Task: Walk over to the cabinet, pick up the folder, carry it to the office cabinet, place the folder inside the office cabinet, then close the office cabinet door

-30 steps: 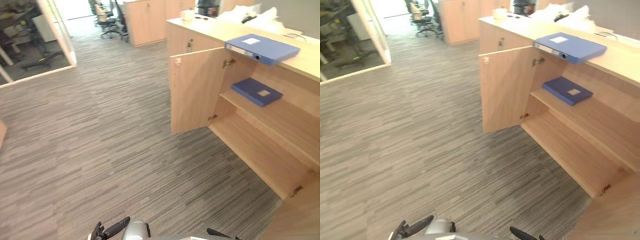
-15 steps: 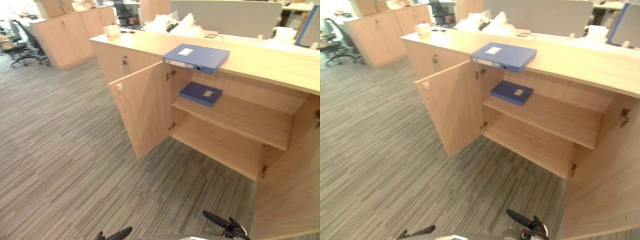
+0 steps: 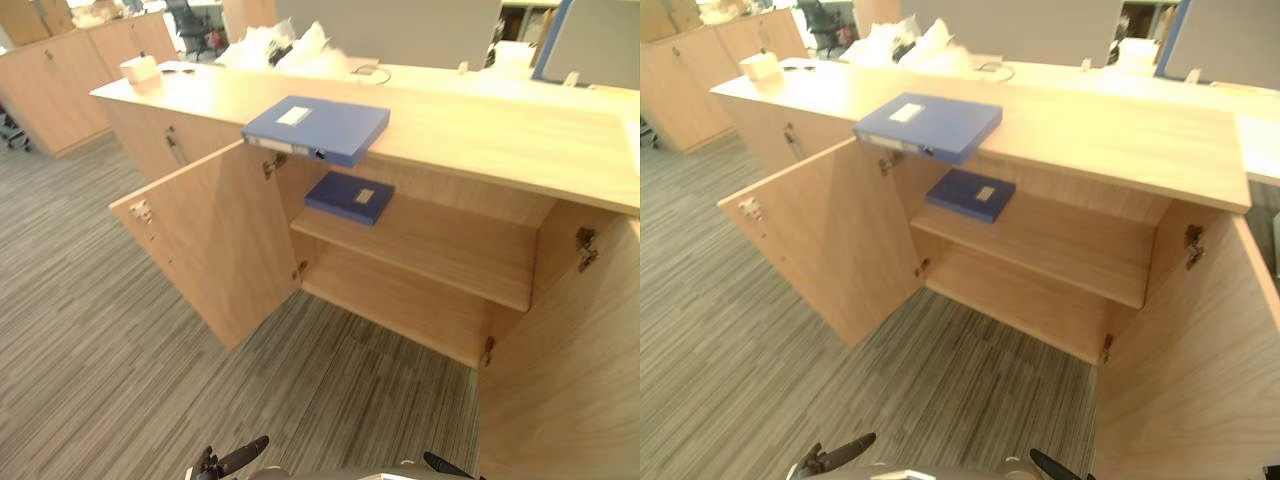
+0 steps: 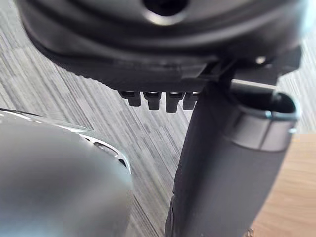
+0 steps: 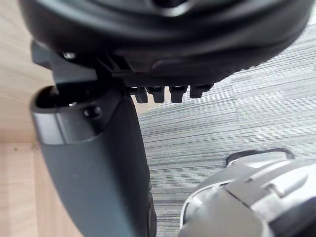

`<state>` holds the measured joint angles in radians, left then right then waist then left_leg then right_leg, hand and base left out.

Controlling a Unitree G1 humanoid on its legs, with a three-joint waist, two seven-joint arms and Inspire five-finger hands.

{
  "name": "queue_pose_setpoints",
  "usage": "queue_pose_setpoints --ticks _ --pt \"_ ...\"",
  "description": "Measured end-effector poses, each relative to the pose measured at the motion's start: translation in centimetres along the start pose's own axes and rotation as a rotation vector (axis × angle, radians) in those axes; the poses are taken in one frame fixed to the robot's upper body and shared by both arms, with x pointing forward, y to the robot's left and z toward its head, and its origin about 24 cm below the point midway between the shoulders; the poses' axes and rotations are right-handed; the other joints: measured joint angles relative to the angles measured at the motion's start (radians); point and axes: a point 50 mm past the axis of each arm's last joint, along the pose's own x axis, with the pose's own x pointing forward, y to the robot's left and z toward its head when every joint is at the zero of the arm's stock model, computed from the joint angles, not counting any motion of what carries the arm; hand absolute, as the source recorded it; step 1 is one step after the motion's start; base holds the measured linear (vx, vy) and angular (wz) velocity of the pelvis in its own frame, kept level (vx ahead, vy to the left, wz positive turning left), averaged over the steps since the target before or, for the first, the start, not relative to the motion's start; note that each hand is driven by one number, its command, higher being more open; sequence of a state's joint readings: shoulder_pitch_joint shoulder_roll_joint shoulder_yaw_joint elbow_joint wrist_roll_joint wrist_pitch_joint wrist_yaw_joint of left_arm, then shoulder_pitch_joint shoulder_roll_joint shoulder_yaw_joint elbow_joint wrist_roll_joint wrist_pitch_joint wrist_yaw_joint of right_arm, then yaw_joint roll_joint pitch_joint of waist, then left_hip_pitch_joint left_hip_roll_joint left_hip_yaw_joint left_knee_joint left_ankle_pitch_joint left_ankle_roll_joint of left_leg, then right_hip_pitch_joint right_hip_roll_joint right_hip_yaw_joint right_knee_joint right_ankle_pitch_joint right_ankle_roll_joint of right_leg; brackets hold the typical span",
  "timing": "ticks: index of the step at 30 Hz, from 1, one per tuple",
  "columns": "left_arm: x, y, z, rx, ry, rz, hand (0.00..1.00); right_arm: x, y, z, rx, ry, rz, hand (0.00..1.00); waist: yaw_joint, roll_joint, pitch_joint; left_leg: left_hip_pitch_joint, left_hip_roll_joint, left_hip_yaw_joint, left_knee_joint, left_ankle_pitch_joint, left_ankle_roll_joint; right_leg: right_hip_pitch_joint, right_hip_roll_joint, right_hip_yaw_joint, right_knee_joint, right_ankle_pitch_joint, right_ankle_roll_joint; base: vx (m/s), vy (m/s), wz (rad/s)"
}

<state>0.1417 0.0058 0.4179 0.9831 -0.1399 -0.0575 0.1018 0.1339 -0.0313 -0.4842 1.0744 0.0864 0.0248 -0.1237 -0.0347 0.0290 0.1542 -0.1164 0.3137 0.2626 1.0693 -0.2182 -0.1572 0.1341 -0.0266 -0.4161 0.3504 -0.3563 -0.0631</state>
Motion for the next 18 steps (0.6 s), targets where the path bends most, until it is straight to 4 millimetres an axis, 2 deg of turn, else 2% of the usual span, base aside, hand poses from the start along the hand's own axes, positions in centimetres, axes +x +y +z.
queue_pose_setpoints --ticks 2,4,5,7,8,9,10,11,12,13,14,15,16,17,18 --pt "0.1 -0.1 0.5 -0.008 -0.016 -0.003 1.00 0.0 0.3 0.1 -0.003 0.003 0.001 1.00 0.017 -0.011 0.000 -0.062 -0.016 0.017 -0.016 -0.026 0.038 0.034 0.002 0.047 -0.043 0.013 0.002 0.32 0.047 -0.80" --pt "0.1 0.0 0.6 -0.006 -0.019 0.002 1.00 0.1 0.9 0.4 -0.006 0.008 0.010 1.00 0.034 -0.027 0.008 -0.098 -0.048 0.019 -0.117 -0.045 0.068 0.067 -0.024 0.104 -0.066 0.023 0.014 0.33 0.137 -1.02" --pt "0.2 0.3 0.7 -0.002 -0.022 0.008 1.00 0.1 1.5 0.8 -0.024 -0.001 0.022 1.00 0.035 -0.036 0.014 -0.120 -0.072 0.000 -0.217 -0.047 0.077 0.086 -0.049 0.136 -0.068 0.026 0.019 0.29 0.189 -0.96" --pt "0.2 0.3 0.8 0.003 -0.026 0.015 1.00 0.1 2.1 1.4 -0.044 -0.019 0.039 1.00 0.041 -0.041 0.014 -0.140 -0.101 -0.074 -0.444 -0.013 0.107 0.099 -0.084 0.174 -0.072 0.034 0.051 0.31 0.243 -0.91" --pt "0.2 0.3 0.7 0.003 -0.026 0.022 1.00 0.1 2.4 1.7 -0.053 -0.030 0.047 1.00 0.047 -0.039 0.013 -0.141 -0.105 -0.125 -0.576 0.038 0.129 0.108 -0.098 0.182 -0.077 0.034 0.080 0.35 0.319 -0.75" --pt "0.2 0.3 0.6 0.002 -0.023 0.026 1.00 0.1 2.5 1.9 -0.068 -0.040 0.052 1.00 0.051 -0.036 0.012 -0.140 -0.107 -0.169 -0.678 0.117 0.151 0.123 -0.108 0.188 -0.087 0.032 0.115 0.40 0.380 -0.71" --pt "0.1 0.2 0.0 0.003 -0.005 0.028 1.00 0.1 2.0 1.8 -0.074 -0.047 0.040 1.00 0.060 -0.014 -0.002 -0.138 -0.102 -0.230 -0.783 0.305 0.206 0.142 -0.113 0.199 -0.090 0.022 0.161 0.50 0.498 -0.45" --pt "0.2 0.6 0.1 0.005 0.001 0.034 1.00 0.1 1.8 1.6 -0.077 -0.040 0.030 1.00 0.060 -0.027 -0.020 -0.136 -0.128 -0.261 -0.768 0.303 0.047 0.159 -0.145 0.200 -0.094 0.004 0.204 0.41 0.418 -0.14" --pt "0.4 0.9 0.6 0.016 -0.010 0.040 1.00 0.0 2.2 1.2 -0.074 -0.028 0.038 1.00 0.055 -0.050 -0.026 -0.139 -0.155 -0.259 -0.766 0.291 0.031 0.160 -0.172 0.200 -0.095 0.004 0.211 0.40 0.419 0.15" --pt "0.6 0.8 1.6 0.027 -0.036 0.048 1.00 -0.2 3.6 0.6 -0.066 -0.004 0.070 1.00 0.054 -0.081 -0.034 -0.143 -0.198 -0.253 -0.770 0.276 0.040 0.157 -0.211 0.203 -0.110 0.055 0.227 0.27 0.299 0.21" --pt "0.7 0.5 1.8 0.028 -0.038 0.042 1.00 -0.3 4.1 0.6 -0.064 0.002 0.082 1.00 0.057 -0.081 -0.036 -0.142 -0.206 -0.255 -0.770 0.272 0.039 0.159 -0.218 0.206 -0.120 0.083 0.231 0.29 0.350 0.06" --pt "0.7 0.2 1.7 0.045 -0.035 0.029 1.00 -0.4 4.7 0.5 -0.061 0.003 0.103 1.00 0.061 -0.076 -0.044 -0.138 -0.226 -0.253 -0.773 0.258 0.051 0.159 -0.238 0.220 -0.133 0.132 0.253 0.17 0.243 -0.08" --pt "0.7 0.0 1.7 0.050 -0.034 0.023 1.00 -0.4 4.8 0.5 -0.058 0.003 0.112 1.00 0.061 -0.074 -0.048 -0.133 -0.239 -0.246 -0.777 0.252 0.058 0.159 -0.252 0.231 -0.136 0.150 0.263 0.20 0.297 -0.20" --pt "0.7 0.1 1.6 0.050 -0.030 0.025 1.00 -0.3 4.7 0.8 -0.046 0.000 0.111 1.00 0.064 -0.074 -0.053 -0.107 -0.265 -0.219 -0.795 0.242 0.075 0.158 -0.288 0.259 -0.127 0.177 0.278 0.18 0.303 -0.36" --pt "0.7 0.1 1.1 0.059 -0.010 0.024 1.00 -0.2 4.2 1.0 -0.036 -0.003 0.096 1.00 0.067 -0.062 -0.056 -0.076 -0.289 -0.185 -0.815 0.235 0.096 0.145 -0.325 0.295 -0.102 0.204 0.280 0.16 0.305 -0.49"
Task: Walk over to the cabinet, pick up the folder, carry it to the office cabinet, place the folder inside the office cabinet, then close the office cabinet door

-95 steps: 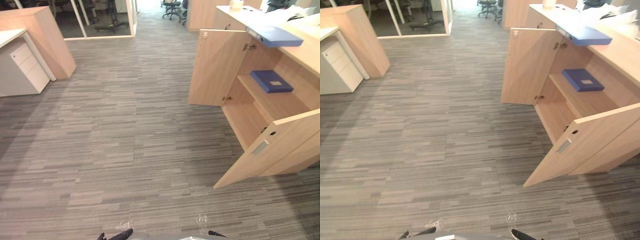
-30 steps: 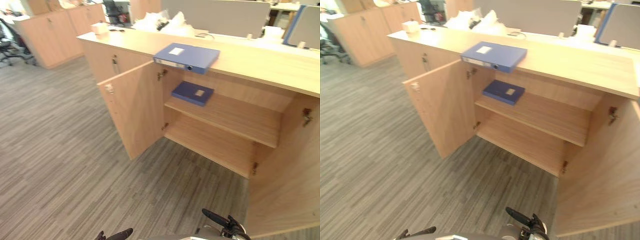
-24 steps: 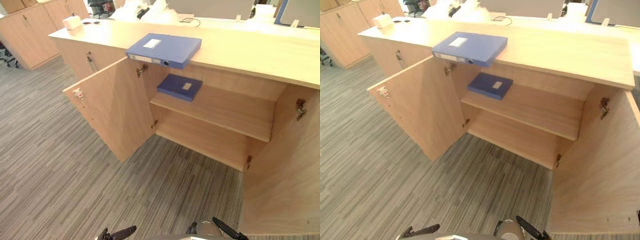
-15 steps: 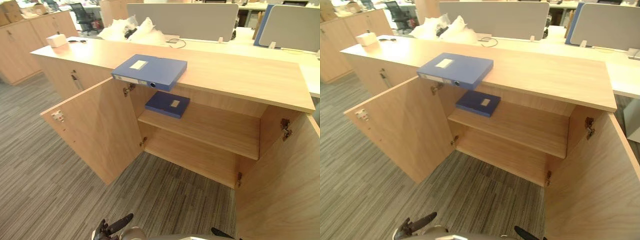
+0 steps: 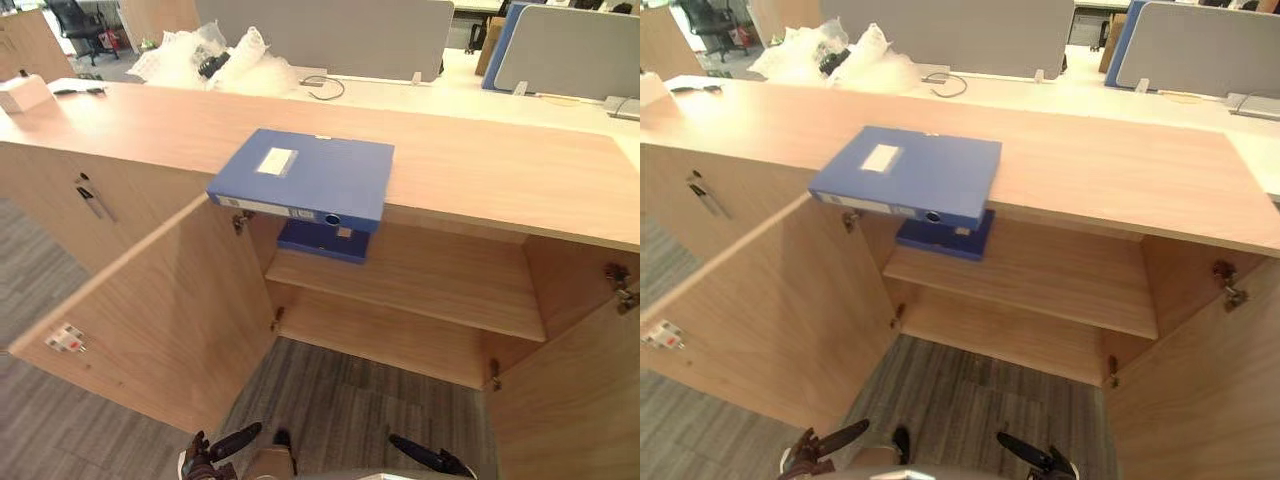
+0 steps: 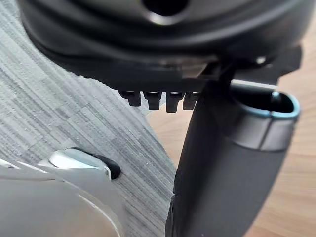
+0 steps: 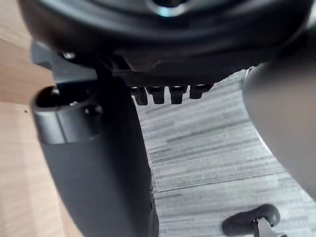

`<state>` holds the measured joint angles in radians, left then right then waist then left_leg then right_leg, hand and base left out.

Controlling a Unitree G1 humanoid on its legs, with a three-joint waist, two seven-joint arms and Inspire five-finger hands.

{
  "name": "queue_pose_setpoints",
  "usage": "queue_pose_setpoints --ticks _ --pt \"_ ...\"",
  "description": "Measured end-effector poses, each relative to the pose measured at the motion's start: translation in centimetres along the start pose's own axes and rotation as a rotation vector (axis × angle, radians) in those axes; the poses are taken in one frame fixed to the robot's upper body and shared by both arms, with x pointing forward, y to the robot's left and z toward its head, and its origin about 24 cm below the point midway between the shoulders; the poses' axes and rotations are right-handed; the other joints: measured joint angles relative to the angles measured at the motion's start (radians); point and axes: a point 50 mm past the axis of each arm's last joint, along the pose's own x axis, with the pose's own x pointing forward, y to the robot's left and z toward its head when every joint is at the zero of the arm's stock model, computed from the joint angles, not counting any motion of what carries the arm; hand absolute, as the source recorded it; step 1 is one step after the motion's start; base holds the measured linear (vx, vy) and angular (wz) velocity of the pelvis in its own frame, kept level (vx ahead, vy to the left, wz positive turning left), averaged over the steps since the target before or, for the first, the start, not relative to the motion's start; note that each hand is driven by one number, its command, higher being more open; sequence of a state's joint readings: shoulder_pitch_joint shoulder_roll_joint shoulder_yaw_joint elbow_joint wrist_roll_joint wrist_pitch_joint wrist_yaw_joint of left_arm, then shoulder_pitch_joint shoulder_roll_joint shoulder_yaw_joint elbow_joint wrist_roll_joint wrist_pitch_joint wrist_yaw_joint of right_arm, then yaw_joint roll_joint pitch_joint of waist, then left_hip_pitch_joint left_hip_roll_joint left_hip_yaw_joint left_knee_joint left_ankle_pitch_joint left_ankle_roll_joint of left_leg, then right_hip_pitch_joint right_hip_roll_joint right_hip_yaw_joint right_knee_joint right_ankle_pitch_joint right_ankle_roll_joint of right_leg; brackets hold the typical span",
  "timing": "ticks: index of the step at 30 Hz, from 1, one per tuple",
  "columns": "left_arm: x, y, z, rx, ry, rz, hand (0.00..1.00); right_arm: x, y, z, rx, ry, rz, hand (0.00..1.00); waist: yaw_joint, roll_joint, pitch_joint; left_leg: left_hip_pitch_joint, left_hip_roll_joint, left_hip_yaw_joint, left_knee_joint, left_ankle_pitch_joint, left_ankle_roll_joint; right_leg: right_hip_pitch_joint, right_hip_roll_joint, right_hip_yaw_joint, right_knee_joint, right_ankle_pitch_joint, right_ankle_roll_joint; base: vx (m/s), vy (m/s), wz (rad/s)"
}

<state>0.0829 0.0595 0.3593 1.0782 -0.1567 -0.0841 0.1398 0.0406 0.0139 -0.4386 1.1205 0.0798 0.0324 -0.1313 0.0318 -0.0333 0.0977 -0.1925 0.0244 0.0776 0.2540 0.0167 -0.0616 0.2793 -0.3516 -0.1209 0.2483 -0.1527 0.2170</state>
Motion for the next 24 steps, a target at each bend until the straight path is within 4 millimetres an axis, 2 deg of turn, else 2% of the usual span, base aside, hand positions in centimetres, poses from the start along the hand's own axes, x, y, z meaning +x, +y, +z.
queue_pose_setpoints --ticks 1,2,3,4,5,6,7,8,9,10,11,12,13,14,16,19,21,22,24 --pt "-0.1 0.0 -0.4 0.007 0.013 -0.002 1.00 0.1 -0.3 0.2 -0.001 -0.005 -0.007 1.00 0.001 0.007 -0.002 0.018 -0.013 0.020 -0.016 -0.004 0.011 -0.019 -0.017 0.025 0.028 0.014 0.000 0.14 0.348 -0.75" --pt "-0.2 -0.1 -1.0 0.034 0.029 -0.009 1.00 0.2 -1.0 0.8 -0.010 -0.018 -0.020 1.00 0.001 0.021 -0.008 0.059 -0.034 0.058 -0.060 -0.012 0.024 -0.080 -0.053 0.082 0.125 0.039 -0.009 0.12 0.367 -0.80" --pt "-0.4 0.0 -1.6 0.051 0.045 -0.021 1.00 0.3 -1.5 1.4 -0.025 -0.033 -0.027 1.00 -0.003 0.029 -0.006 0.109 -0.064 0.078 -0.109 -0.016 0.032 -0.153 -0.087 0.125 0.253 0.073 -0.054 0.10 0.364 -0.72" --pt "-0.5 0.1 -1.8 0.064 0.051 -0.027 1.00 0.3 -1.8 1.4 -0.037 -0.034 -0.032 1.00 -0.007 0.032 -0.006 0.133 -0.079 0.082 -0.128 -0.016 0.033 -0.183 -0.103 0.136 0.316 0.096 -0.086 0.11 0.350 -0.39" --pt "-0.6 0.2 -2.2 0.092 0.059 -0.037 1.00 0.3 -2.5 1.3 -0.058 -0.039 -0.047 1.00 -0.018 0.036 -0.006 0.176 -0.101 0.088 -0.160 -0.018 0.036 -0.223 -0.129 0.136 0.405 0.145 -0.158 0.10 0.274 -0.24" --pt "-0.7 0.6 -2.6 0.109 0.070 -0.040 1.00 0.2 -2.6 1.4 -0.057 -0.051 -0.048 1.00 -0.024 0.035 -0.006 0.212 -0.111 0.107 -0.181 -0.020 0.041 -0.249 -0.147 0.123 0.467 0.178 -0.207 0.11 0.229 -0.23" --pt "-0.7 0.7 -2.8 0.114 0.072 -0.043 1.00 0.2 -2.5 1.5 -0.060 -0.054 -0.048 1.00 -0.028 0.037 -0.004 0.226 -0.112 0.113 -0.192 -0.021 0.044 -0.258 -0.153 0.108 0.486 0.176 -0.211 0.07 0.098 -0.28" --pt "-0.8 1.0 -3.0 0.114 0.080 -0.045 1.00 0.2 -2.3 1.6 -0.069 -0.057 -0.044 1.00 -0.037 0.037 -0.005 0.250 -0.105 0.117 -0.216 -0.022 0.045 -0.267 -0.150 0.050 0.508 0.124 -0.178 0.04 0.019 -0.33" --pt "-0.9 1.2 -3.4 0.107 0.089 -0.044 1.00 0.2 -2.1 1.6 -0.079 -0.054 -0.035 1.00 -0.038 0.046 -0.011 0.260 -0.082 0.117 -0.235 -0.022 0.045 -0.285 -0.107 -0.021 0.492 0.017 -0.133 0.04 -0.012 -0.36" --pt "-1.0 1.2 -3.5 0.092 0.095 -0.047 1.00 0.3 -1.9 1.6 -0.093 -0.055 -0.026 1.00 -0.038 0.047 -0.012 0.260 -0.069 0.115 -0.241 -0.022 0.045 -0.295 -0.075 -0.048 0.466 -0.027 -0.111 0.04 -0.075 -0.37" --pt "-1.0 1.3 -3.6 0.046 0.107 -0.053 1.00 0.3 -1.3 1.7 -0.117 -0.057 -0.006 1.00 -0.039 0.047 -0.009 0.259 -0.044 0.104 -0.247 -0.021 0.044 -0.299 0.009 -0.086 0.364 -0.088 -0.093 0.05 -0.096 -0.23" --pt "-1.0 1.3 -3.7 0.023 0.113 -0.058 1.00 0.3 -1.1 1.8 -0.129 -0.058 0.002 1.00 -0.041 0.045 -0.009 0.260 -0.033 0.099 -0.247 -0.018 0.040 -0.292 0.045 -0.090 0.308 -0.109 -0.098 0.15 -0.220 -0.17" --pt "-0.9 1.5 -3.7 -0.051 0.125 -0.055 1.00 0.2 -0.9 1.2 -0.154 -0.036 0.012 1.00 -0.040 0.020 -0.017 0.255 -0.029 0.080 -0.240 0.000 0.028 -0.215 0.097 -0.074 0.130 -0.134 -0.098 0.18 -0.222 -0.04" --pt "-0.9 1.5 -3.6 -0.061 0.123 -0.055 1.00 0.2 -0.8 1.0 -0.154 -0.031 0.014 1.00 -0.039 0.019 -0.015 0.252 -0.030 0.076 -0.239 0.003 0.025 -0.207 0.104 -0.077 0.111 -0.137 -0.097 0.23 -0.305 0.10" --pt "-0.9 0.5 -3.0 -0.190 0.106 -0.073 1.00 0.3 -1.7 1.3 -0.164 -0.028 -0.008 1.00 -0.039 0.034 0.000 0.255 -0.002 0.035 -0.236 0.014 0.013 -0.172 0.137 -0.118 0.090 -0.136 -0.109 0.15 -0.280 0.36" --pt "-1.1 -0.4 -2.6 -0.281 0.077 -0.109 1.00 0.3 -1.9 0.7 -0.173 -0.012 -0.008 1.00 -0.033 0.030 -0.005 0.286 0.027 0.016 -0.266 0.024 -0.007 -0.119 0.176 -0.139 0.033 -0.128 -0.123 0.09 -0.197 0.22" --pt "-1.6 -2.3 -0.8 -0.337 0.000 -0.218 1.00 0.3 -1.4 1.0 -0.200 -0.025 0.016 1.00 -0.032 0.032 -0.007 0.278 0.057 0.009 -0.307 0.040 -0.030 -0.124 0.212 -0.150 -0.011 -0.117 -0.141 0.05 -0.168 0.08" --pt "-1.8 -2.7 -0.2 -0.354 -0.021 -0.244 1.00 0.3 -1.4 1.0 -0.209 -0.026 0.019 1.00 -0.032 0.032 -0.007 0.278 0.062 0.009 -0.315 0.042 -0.034 -0.124 0.218 -0.150 -0.018 -0.115 -0.143 0.02 -0.098 -0.01" --pt "-2.8 -4.8 1.4 -0.387 -0.087 -0.368 1.00 0.3 -1.7 1.0 -0.255 -0.026 0.018 1.00 -0.034 0.029 -0.007 0.278 0.066 0.009 -0.329 0.043 -0.035 -0.125 0.230 -0.148 -0.032 -0.112 -0.148 0.02 -0.068 -0.04"
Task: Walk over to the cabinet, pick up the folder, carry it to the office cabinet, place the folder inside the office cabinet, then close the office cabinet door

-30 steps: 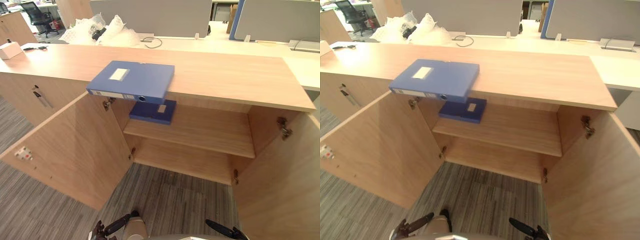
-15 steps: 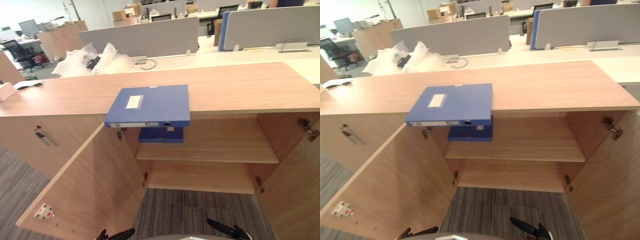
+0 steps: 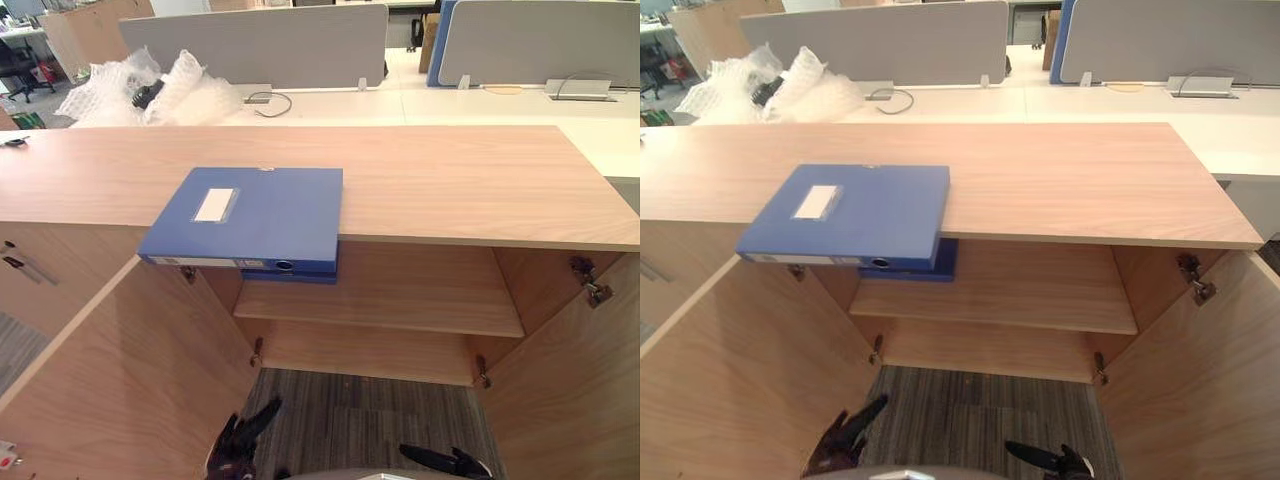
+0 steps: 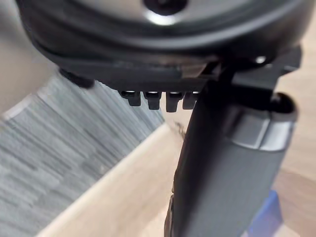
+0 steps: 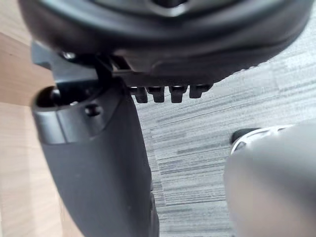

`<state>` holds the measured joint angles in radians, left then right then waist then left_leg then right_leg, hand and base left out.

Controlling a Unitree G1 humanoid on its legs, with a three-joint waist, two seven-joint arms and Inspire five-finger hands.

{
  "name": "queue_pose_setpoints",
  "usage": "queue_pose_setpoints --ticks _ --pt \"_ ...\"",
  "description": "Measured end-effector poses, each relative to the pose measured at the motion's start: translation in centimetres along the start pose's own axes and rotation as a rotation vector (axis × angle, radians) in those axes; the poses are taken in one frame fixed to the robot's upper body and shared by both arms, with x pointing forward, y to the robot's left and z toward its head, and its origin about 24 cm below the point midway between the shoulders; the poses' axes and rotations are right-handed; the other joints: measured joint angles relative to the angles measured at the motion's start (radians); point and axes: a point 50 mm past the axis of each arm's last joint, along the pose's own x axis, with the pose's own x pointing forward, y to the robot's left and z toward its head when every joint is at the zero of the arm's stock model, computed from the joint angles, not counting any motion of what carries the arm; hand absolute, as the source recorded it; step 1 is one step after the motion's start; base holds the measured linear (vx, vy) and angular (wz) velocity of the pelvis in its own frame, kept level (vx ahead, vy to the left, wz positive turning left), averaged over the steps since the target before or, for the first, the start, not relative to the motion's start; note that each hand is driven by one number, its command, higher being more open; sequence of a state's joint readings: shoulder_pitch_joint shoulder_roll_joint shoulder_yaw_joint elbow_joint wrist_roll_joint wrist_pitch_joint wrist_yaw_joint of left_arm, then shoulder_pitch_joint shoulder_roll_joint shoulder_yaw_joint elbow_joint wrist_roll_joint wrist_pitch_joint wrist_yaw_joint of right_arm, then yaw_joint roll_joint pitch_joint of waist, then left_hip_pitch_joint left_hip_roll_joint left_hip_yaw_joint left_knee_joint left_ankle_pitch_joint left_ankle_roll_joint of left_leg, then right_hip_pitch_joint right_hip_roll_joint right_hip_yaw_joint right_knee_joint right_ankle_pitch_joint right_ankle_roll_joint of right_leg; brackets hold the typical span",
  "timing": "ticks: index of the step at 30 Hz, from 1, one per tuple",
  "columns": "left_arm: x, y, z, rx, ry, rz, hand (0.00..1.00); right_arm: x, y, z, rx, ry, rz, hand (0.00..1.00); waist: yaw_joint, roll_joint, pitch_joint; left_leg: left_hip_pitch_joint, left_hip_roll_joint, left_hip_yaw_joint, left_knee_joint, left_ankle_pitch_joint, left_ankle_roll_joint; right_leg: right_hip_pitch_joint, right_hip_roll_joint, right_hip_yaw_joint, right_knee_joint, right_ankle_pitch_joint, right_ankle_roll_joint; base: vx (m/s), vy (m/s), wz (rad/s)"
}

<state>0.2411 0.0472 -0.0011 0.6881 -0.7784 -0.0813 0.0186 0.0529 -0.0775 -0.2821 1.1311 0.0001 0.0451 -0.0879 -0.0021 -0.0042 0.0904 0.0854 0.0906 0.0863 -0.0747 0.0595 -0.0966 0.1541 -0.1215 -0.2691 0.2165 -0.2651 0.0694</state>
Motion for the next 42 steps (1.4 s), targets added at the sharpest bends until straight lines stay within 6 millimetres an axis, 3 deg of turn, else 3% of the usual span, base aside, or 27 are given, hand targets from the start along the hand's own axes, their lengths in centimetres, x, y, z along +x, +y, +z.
queue_pose_setpoints --ticks 3,8,17,20,24,28,37,42 --pt "-0.4 -2.6 1.2 -0.027 -0.060 -0.122 1.00 0.0 -0.4 -0.3 -0.009 0.017 -0.008 1.00 -0.004 0.003 -0.001 -0.002 -0.002 0.002 -0.010 0.000 0.000 -0.002 0.001 0.004 -0.019 0.009 -0.001 0.03 -0.015 -0.06" --pt "-1.0 -4.5 3.4 -0.005 -0.161 -0.207 1.00 -0.1 -0.9 -0.9 -0.085 0.033 -0.007 1.00 -0.004 0.009 -0.005 -0.016 -0.006 -0.010 -0.009 0.000 0.000 0.001 0.001 0.002 -0.045 0.032 -0.004 0.02 0.003 0.02" --pt "-2.6 -2.3 2.7 0.182 -0.184 -0.082 1.00 -0.1 -1.2 -1.2 -0.088 0.046 -0.013 1.00 0.003 0.016 -0.017 -0.034 -0.016 -0.070 0.003 0.000 0.000 0.028 0.001 -0.036 -0.060 0.037 -0.007 0.00 -0.011 0.20" --pt "-3.0 -1.6 2.5 0.221 -0.197 -0.026 1.00 -0.2 -1.4 -1.4 -0.087 0.042 -0.019 1.00 0.021 0.024 -0.025 -0.034 -0.018 -0.080 0.003 0.000 0.001 0.036 0.000 -0.050 -0.063 0.037 -0.007 -0.02 -0.002 0.12" --pt "-3.8 -1.3 3.6 0.237 -0.262 0.019 1.00 -0.3 -1.2 -1.4 -0.111 0.042 -0.016 1.00 0.031 0.024 -0.030 -0.049 -0.027 -0.113 0.000 0.019 0.009 0.040 -0.004 -0.081 -0.064 0.036 -0.006 -0.06 0.004 0.22" --pt "-4.3 -2.1 5.1 0.281 -0.352 0.031 1.00 -0.3 -1.3 -1.6 -0.111 0.039 -0.025 1.00 0.052 0.022 -0.030 -0.058 -0.033 -0.134 -0.010 0.041 0.010 0.039 -0.010 -0.098 -0.069 0.034 -0.003 -0.08 0.025 0.19" --pt "-6.7 -5.2 9.2 0.532 -0.677 0.149 1.00 -0.5 -1.2 -1.9 -0.126 0.038 -0.055 1.00 0.055 0.014 -0.043 -0.093 -0.048 -0.213 -0.017 0.086 0.010 0.043 -0.010 -0.166 -0.067 0.028 0.007 -0.10 0.016 0.24" --pt "-7.8 -6.1 10.4 0.600 -0.811 0.249 1.00 -0.5 -1.2 -2.9 -0.132 0.078 -0.072 1.00 0.060 0.001 -0.063 -0.113 -0.049 -0.235 -0.012 0.093 0.005 0.035 -0.005 -0.185 -0.068 0.028 0.007 -0.02 -0.003 0.13"
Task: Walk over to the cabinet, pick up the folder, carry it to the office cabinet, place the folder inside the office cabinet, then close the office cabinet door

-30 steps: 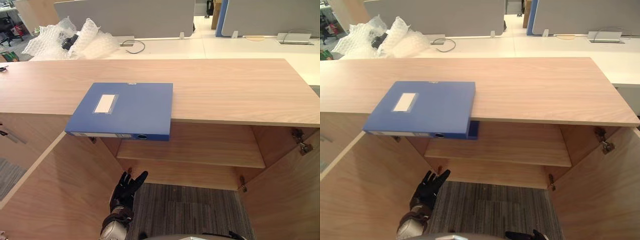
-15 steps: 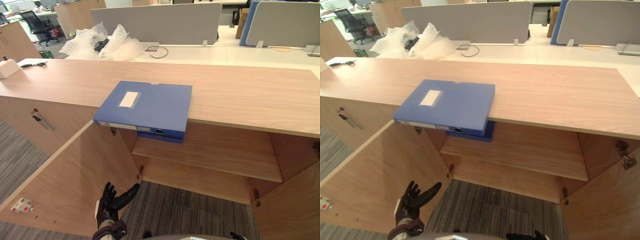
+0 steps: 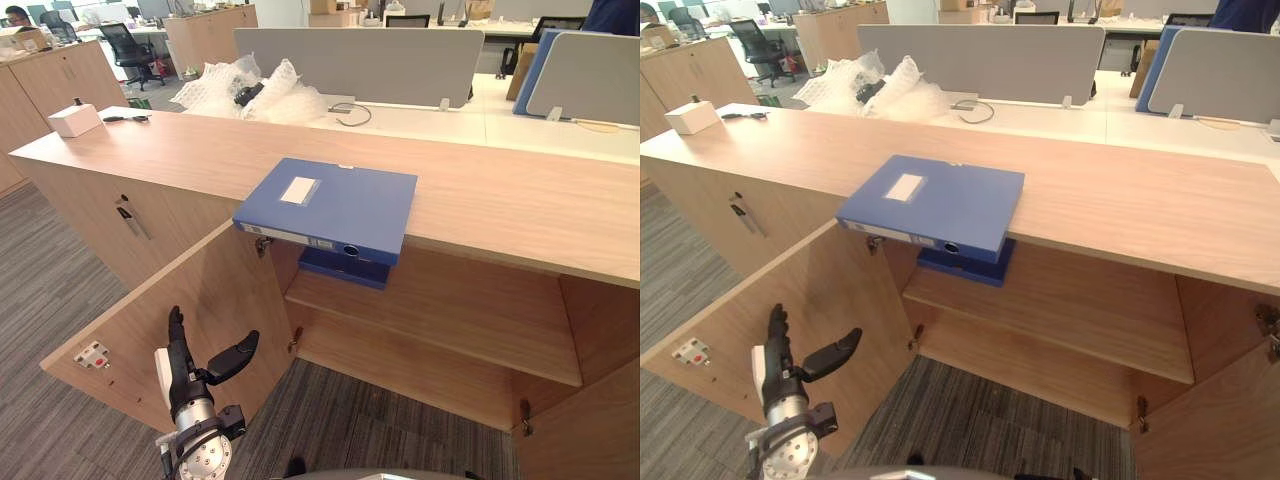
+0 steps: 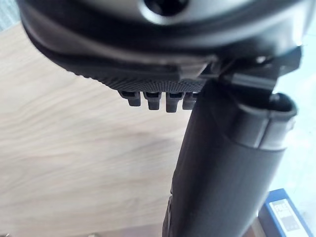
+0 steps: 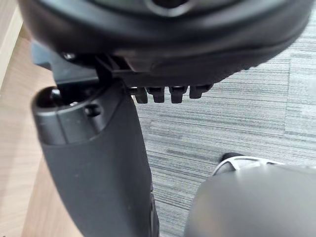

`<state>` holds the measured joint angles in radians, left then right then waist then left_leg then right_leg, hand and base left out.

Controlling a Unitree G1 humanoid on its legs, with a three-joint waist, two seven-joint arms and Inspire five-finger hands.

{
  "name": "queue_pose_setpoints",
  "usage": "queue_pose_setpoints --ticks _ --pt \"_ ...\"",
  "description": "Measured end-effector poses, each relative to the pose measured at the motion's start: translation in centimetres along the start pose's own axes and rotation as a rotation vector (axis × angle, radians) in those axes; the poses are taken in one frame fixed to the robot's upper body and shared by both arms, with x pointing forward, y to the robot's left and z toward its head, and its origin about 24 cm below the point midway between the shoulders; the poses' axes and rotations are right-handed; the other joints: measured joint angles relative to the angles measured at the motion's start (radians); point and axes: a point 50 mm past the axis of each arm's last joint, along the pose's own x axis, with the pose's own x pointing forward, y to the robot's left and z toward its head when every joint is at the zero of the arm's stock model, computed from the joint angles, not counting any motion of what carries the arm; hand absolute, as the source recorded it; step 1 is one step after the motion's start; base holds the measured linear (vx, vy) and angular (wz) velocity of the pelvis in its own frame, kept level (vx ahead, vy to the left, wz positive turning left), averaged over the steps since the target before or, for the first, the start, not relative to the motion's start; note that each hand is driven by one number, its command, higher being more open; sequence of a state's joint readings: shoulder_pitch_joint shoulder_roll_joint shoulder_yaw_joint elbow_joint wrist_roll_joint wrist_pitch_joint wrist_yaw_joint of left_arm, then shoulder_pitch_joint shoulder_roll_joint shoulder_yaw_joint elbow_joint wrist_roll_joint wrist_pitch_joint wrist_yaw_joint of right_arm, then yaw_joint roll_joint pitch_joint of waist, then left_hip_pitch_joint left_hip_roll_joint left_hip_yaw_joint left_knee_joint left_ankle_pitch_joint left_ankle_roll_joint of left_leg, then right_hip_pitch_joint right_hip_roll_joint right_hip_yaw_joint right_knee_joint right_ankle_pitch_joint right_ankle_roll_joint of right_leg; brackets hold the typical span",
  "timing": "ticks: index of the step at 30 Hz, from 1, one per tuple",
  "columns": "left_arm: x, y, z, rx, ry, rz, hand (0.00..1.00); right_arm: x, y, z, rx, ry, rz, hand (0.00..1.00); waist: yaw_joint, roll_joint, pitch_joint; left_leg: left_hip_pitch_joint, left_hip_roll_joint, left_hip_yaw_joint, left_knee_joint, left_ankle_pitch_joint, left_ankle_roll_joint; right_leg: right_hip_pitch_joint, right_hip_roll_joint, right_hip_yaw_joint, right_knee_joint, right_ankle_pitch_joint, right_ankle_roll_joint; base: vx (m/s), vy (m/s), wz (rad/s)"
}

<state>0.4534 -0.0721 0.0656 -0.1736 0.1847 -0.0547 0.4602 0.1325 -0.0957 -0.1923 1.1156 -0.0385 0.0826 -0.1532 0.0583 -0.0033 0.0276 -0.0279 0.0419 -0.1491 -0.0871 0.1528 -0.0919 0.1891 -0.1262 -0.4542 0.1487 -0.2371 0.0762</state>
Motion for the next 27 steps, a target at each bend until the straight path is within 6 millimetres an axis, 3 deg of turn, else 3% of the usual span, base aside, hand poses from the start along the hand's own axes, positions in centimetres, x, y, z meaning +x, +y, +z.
queue_pose_setpoints --ticks 5,12,14,18,27 --pt "-0.2 -0.7 2.8 0.126 -0.184 0.029 1.00 0.1 0.1 -0.2 -0.034 0.020 -0.011 1.00 0.008 -0.003 -0.003 -0.010 0.003 -0.007 0.001 0.006 -0.002 -0.003 0.008 -0.005 0.000 0.001 -0.001 0.00 -0.013 0.05" --pt "-2.0 -4.6 8.3 0.412 -0.729 -0.226 1.00 0.4 -0.2 1.3 -0.113 -0.013 -0.020 1.00 0.009 0.025 -0.012 -0.023 0.011 0.002 0.000 0.011 -0.001 -0.031 0.013 0.011 0.012 0.000 -0.005 -0.02 -0.001 -0.05" --pt "-1.7 -4.6 8.8 0.492 -0.817 -0.240 1.00 0.4 -0.1 1.6 -0.112 -0.027 -0.018 1.00 -0.008 0.028 -0.014 -0.022 0.013 0.003 0.000 0.011 -0.001 -0.030 0.015 0.013 0.011 0.001 -0.006 -0.01 -0.025 -0.07" --pt "-0.7 -4.0 9.2 0.638 -0.939 -0.238 1.00 0.4 -0.2 1.6 -0.114 -0.030 -0.015 1.00 -0.011 0.032 -0.013 -0.018 0.026 0.011 0.000 0.011 -0.001 -0.029 0.023 0.022 0.005 0.003 -0.015 -0.01 -0.024 -0.07" --pt "2.9 -1.3 10.0 0.830 -0.968 -0.089 1.00 0.5 -0.8 1.3 -0.104 -0.024 -0.012 1.00 -0.012 0.039 -0.006 0.005 0.041 0.049 -0.004 -0.003 -0.015 -0.027 0.030 0.061 0.002 0.003 -0.021 -0.01 -0.012 -0.12"
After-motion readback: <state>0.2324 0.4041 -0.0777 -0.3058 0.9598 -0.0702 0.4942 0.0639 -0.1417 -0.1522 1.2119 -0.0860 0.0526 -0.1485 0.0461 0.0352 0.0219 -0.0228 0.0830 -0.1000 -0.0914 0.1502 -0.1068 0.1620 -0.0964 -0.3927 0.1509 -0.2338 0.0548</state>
